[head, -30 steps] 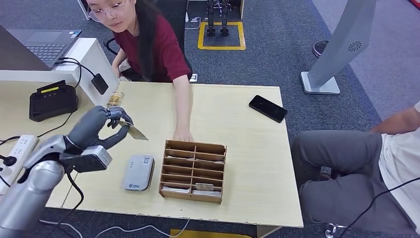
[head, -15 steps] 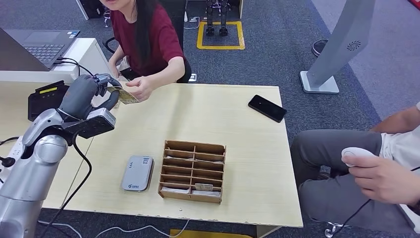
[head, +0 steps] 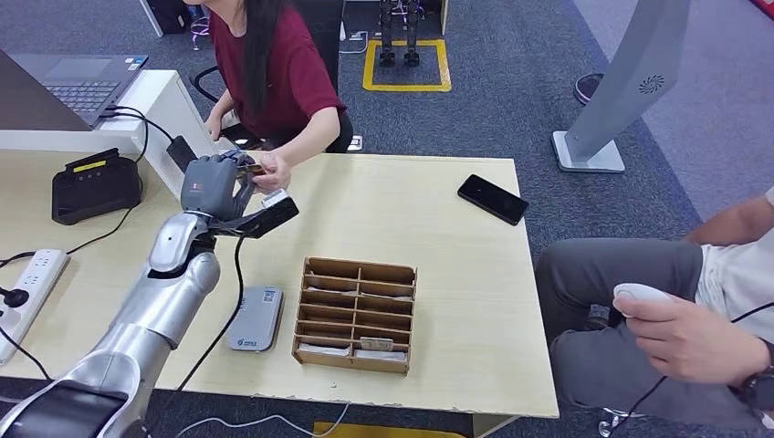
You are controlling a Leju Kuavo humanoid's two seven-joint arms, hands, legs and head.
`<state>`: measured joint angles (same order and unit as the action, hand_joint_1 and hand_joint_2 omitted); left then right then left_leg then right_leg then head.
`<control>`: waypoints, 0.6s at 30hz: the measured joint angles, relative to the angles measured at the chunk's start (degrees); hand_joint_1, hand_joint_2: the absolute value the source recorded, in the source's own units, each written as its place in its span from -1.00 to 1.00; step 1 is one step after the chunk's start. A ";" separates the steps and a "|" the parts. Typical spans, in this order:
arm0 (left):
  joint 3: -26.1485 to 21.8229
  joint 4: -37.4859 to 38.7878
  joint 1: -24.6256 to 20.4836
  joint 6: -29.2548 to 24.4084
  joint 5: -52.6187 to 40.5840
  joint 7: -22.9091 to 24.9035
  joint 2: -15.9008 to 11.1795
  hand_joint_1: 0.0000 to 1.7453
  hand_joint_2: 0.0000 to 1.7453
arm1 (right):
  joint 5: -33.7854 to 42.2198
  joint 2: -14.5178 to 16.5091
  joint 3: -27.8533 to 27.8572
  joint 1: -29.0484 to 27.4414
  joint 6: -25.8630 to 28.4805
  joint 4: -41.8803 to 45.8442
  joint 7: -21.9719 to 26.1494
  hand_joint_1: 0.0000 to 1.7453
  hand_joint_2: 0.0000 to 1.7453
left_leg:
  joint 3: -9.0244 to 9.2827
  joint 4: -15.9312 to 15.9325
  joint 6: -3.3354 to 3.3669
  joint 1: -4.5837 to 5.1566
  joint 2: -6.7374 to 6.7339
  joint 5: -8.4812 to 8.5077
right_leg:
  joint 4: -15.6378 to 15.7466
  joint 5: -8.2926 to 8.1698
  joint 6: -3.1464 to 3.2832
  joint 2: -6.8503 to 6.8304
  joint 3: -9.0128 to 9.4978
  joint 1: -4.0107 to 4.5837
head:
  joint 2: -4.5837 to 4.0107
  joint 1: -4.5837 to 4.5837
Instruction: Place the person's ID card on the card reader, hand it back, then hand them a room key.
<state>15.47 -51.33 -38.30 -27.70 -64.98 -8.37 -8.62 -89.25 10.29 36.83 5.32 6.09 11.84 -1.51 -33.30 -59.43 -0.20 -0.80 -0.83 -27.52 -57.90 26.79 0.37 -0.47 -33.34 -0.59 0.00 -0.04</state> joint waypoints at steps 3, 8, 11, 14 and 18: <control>0.00 5.26 -0.94 -1.26 0.71 -0.97 1.95 1.00 1.00 | 0.01 -0.02 -0.62 0.09 -0.03 0.01 -0.13 -1.00 1.00 | -0.02 0.00 0.01 0.00 0.00 -0.01 | 0.00 0.01 0.00 0.00 -0.02 0.00 | 0.00 0.00; -0.02 10.27 -1.32 -2.33 1.05 -1.85 3.62 1.00 1.00 | -0.04 -0.07 -1.03 0.07 -0.10 0.01 -0.32 -1.00 1.00 | -0.07 0.01 0.01 -0.01 -0.01 -0.02 | 0.00 0.01 0.00 0.01 -0.08 0.00 | 0.00 -0.01; -0.02 12.00 -1.47 -2.36 1.06 -2.39 3.98 1.00 1.00 | -0.05 -0.09 -1.43 0.07 -0.20 0.01 -0.49 -1.00 1.00 | -0.08 0.01 0.01 -0.02 0.00 -0.02 | -0.01 0.01 0.00 0.01 -0.08 0.01 | 0.00 -0.01; -0.19 13.12 -1.48 -2.41 1.56 -3.15 4.17 -0.15 1.00 | -0.02 -0.10 -1.89 0.03 -0.22 0.01 -0.78 -1.00 1.00 | -0.08 0.02 0.01 -0.02 -0.01 -0.01 | -0.01 0.01 0.00 0.01 -0.08 0.01 | -0.01 -0.01; -0.91 13.90 -1.23 -3.69 2.87 -4.47 4.30 -1.00 1.00 | 0.04 -0.12 -2.05 -0.04 -0.10 -0.01 -0.87 -1.00 1.00 | -0.10 0.02 0.01 -0.01 -0.01 -0.01 | -0.01 0.01 0.00 0.00 -0.08 0.01 | 0.00 0.00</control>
<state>14.56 -37.43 -39.53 -31.38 -62.12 -12.84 -4.32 -89.21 10.17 34.77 5.29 5.99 11.83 -2.38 -33.40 -59.42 -0.19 -0.81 -0.84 -27.53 -57.91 26.80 0.37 -0.47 -33.42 -0.57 0.00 -0.04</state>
